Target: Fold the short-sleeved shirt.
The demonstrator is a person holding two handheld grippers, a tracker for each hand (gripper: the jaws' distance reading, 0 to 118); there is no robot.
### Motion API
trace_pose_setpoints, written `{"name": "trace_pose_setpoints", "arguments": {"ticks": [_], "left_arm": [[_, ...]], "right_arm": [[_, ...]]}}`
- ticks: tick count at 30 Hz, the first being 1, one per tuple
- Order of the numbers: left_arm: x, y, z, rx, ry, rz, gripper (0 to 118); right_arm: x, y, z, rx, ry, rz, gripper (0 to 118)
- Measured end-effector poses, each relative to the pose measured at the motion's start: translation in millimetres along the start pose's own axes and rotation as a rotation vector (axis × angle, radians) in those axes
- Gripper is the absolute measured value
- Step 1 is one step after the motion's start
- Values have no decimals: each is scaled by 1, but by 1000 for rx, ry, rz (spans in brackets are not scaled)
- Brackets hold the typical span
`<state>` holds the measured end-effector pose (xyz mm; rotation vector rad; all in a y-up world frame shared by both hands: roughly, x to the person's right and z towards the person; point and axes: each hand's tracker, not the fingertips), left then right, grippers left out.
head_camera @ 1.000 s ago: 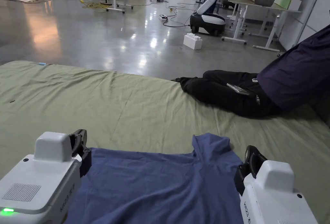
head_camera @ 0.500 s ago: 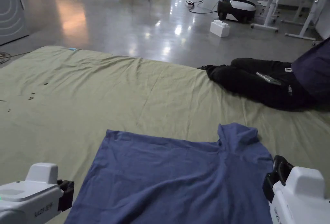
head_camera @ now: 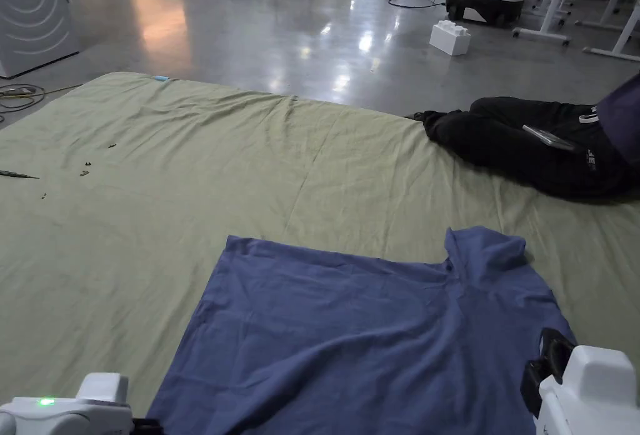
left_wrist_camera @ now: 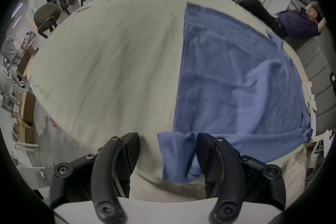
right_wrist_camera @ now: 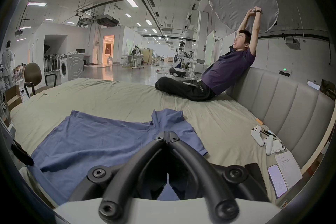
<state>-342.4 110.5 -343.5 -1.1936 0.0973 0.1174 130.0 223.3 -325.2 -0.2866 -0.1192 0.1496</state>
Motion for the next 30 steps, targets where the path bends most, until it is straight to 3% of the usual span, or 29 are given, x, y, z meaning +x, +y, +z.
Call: {"name": "trace_pose_setpoints", "arguments": {"ticks": [2,8,9,12,13,19,22,25,26,27,28,30], "left_arm": [[7,-5,2,73,36,-31,65],[25,-6,1,57,78,-79,57],[28,-6,1,58,81,-102,52],[36,-8,2,75,52,-155,13],[37,-8,2,79,37,-153,7],[24,-5,24,103,16,-133,6],[16,-2,39,131,3,-126,6],[16,-1,46,141,-3,-136,6],[17,-1,48,148,1,-138,6],[18,-2,48,150,0,-138,6],[18,0,47,151,0,-140,6],[20,-1,46,153,10,-144,6]], "right_arm": [[1,-4,1,-9,-5,2,1],[6,-10,3,-37,-16,-3,1],[6,-10,3,-39,-17,-4,1],[8,-13,5,-43,-17,-10,1],[10,-13,6,-46,-17,-11,1],[36,-19,24,-93,-37,20,1],[59,-26,30,-201,-40,48,1],[80,-38,37,-332,-52,-7,2],[86,-41,38,-338,-61,-3,5],[91,-45,40,-375,-59,4,16],[96,-50,41,-414,-57,11,40],[103,-62,40,-514,-47,9,65]]}}
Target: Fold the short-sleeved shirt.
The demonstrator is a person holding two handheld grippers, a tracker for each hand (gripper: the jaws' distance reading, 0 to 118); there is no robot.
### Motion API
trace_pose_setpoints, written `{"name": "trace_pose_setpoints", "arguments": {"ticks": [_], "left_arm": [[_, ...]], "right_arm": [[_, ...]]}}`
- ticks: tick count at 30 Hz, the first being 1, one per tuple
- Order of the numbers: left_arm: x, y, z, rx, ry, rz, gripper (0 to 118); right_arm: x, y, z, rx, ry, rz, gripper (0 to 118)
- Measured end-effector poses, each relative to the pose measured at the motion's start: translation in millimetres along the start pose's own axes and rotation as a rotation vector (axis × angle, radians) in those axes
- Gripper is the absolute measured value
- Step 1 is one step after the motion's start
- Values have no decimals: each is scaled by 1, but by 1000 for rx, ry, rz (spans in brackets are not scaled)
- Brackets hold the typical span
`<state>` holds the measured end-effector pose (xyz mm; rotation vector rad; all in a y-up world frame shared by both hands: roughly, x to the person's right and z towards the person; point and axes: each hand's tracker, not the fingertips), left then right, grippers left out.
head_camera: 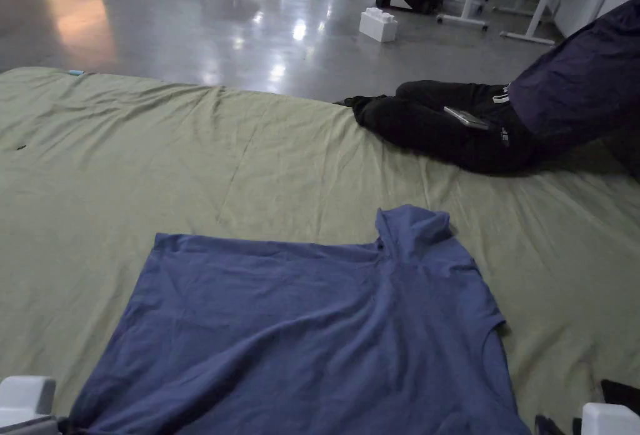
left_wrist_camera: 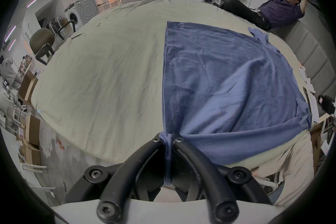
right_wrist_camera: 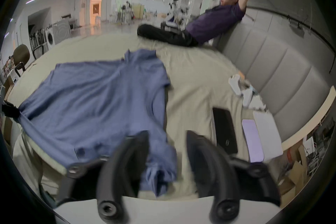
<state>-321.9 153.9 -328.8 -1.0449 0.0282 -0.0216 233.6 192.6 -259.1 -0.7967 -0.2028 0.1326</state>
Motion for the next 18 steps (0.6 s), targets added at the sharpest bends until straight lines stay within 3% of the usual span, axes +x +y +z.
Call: {"name": "trace_pose_setpoints", "arguments": {"ticks": [2,5,9,11,13,15,16,18], "left_arm": [[0,1,-2,-2,-1,1,6],[-1,-1,-4,-7,1,9,6],[-2,-4,-8,-12,0,15,6],[-2,-5,-7,-16,-2,15,6],[-2,-5,-8,-15,-5,18,6],[-2,-6,-8,-17,-8,20,6],[-2,-6,-8,-15,-9,20,6],[-1,-6,-7,-14,-13,18,6]], "right_arm": [[7,-13,-11,-94,36,-24,71],[7,-31,-26,-181,33,-1,71],[0,-50,-49,-274,72,-30,71],[-5,-55,-56,-294,88,-25,58],[-9,-56,-57,-277,152,-71,30],[-13,-51,-54,-281,127,-56,15],[-14,-49,-53,-279,105,3,13],[-16,-46,-50,-293,103,39,10]]}}
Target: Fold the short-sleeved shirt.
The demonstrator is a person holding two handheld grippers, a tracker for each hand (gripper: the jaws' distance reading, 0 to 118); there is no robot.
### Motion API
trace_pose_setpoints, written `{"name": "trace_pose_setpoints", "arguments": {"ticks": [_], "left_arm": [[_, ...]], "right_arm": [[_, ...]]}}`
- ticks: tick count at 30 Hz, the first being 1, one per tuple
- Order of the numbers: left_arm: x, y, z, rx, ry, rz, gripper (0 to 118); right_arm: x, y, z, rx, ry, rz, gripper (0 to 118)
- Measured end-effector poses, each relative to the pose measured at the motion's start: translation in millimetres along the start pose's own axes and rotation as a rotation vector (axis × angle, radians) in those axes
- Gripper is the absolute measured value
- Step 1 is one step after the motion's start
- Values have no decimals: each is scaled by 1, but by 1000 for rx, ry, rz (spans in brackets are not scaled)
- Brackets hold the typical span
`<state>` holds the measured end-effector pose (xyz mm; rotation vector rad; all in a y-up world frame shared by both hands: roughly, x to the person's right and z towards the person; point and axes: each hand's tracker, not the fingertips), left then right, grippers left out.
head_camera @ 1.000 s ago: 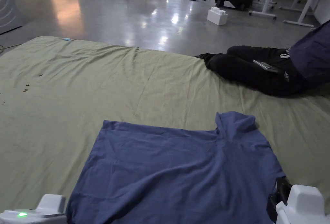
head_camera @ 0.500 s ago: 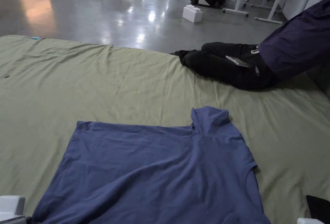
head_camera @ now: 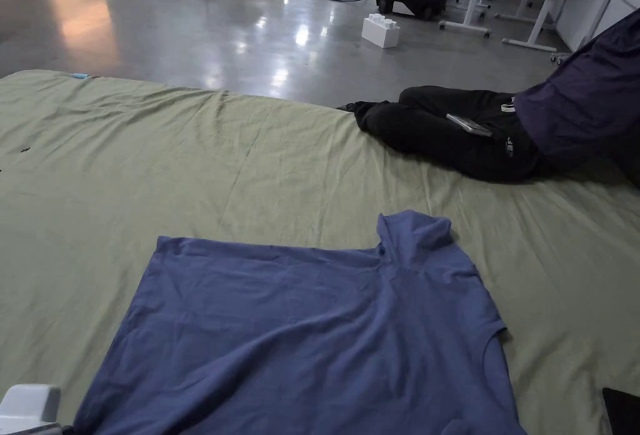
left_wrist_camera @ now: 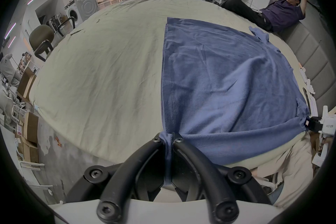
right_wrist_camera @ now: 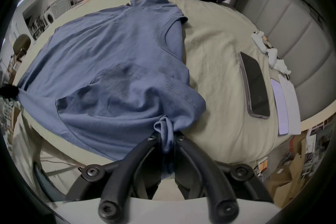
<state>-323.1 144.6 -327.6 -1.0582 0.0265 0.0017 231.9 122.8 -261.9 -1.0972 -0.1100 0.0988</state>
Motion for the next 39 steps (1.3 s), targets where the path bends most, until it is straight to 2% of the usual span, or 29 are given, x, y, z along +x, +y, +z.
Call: {"name": "trace_pose_setpoints", "arguments": {"ticks": [5,11,17,19,23,31,39], "left_arm": [[-2,0,4,11,-22,12,6],[-1,-2,9,13,-40,19,6],[-5,2,23,107,-80,68,6],[-7,10,27,138,-90,84,6],[-7,37,24,193,-89,75,6],[3,108,4,265,-85,62,6],[5,166,-58,265,-59,33,6]], "right_arm": [[-3,4,18,-9,-75,63,9],[-2,5,33,-14,-91,59,9],[4,15,54,87,-72,-8,9],[9,25,62,145,-52,-62,9],[12,55,66,187,-44,-72,9],[12,126,39,256,-54,-91,9],[8,181,-21,228,-64,-91,9]]}}
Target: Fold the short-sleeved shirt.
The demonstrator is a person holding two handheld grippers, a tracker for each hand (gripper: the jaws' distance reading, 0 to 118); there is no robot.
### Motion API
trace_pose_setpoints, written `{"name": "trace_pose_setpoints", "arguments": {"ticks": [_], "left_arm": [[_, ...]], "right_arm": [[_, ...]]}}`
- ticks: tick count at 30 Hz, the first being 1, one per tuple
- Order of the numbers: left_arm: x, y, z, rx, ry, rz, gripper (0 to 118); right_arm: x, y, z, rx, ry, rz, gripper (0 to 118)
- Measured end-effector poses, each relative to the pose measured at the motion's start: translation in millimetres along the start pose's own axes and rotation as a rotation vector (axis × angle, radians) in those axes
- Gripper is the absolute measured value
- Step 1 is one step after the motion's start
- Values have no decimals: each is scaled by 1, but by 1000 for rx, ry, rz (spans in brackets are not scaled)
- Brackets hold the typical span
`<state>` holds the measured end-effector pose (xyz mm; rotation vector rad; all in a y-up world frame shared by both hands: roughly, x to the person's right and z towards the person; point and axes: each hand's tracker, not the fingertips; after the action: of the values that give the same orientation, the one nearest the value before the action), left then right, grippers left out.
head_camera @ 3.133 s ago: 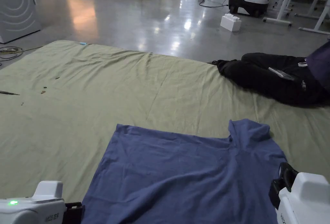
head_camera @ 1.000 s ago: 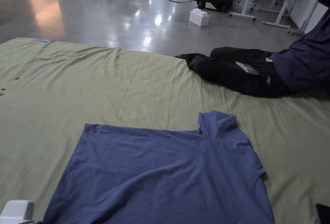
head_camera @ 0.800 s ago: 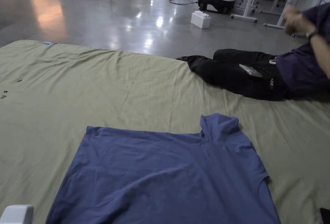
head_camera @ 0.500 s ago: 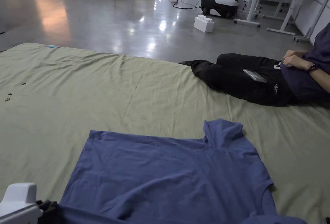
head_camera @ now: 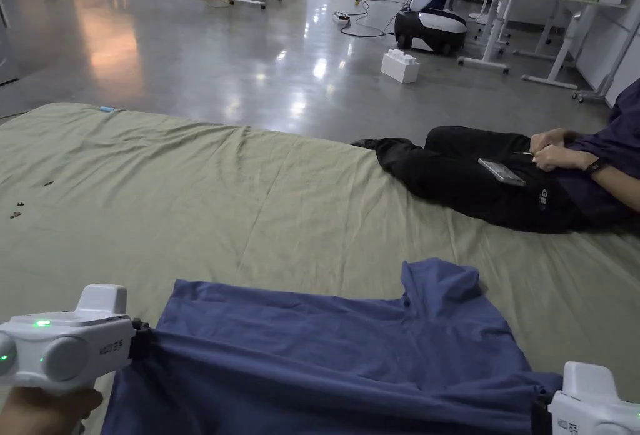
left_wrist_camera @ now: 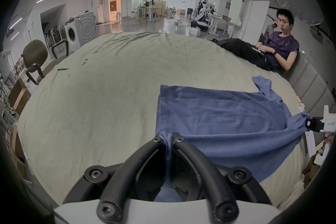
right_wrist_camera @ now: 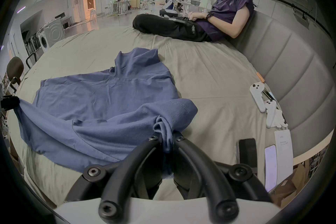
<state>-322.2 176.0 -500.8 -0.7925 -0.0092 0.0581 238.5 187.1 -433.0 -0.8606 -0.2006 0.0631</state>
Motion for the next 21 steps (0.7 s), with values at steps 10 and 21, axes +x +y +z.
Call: {"name": "trace_pose_setpoints", "arguments": {"ticks": [10,21], "left_arm": [[8,-7,-67,-107,23,-33,7],[18,-17,-12,50,20,-44,63]], "right_arm": [[-13,7,-54,-74,-6,43,15],[-26,-5,2,207,37,14,79]]}}
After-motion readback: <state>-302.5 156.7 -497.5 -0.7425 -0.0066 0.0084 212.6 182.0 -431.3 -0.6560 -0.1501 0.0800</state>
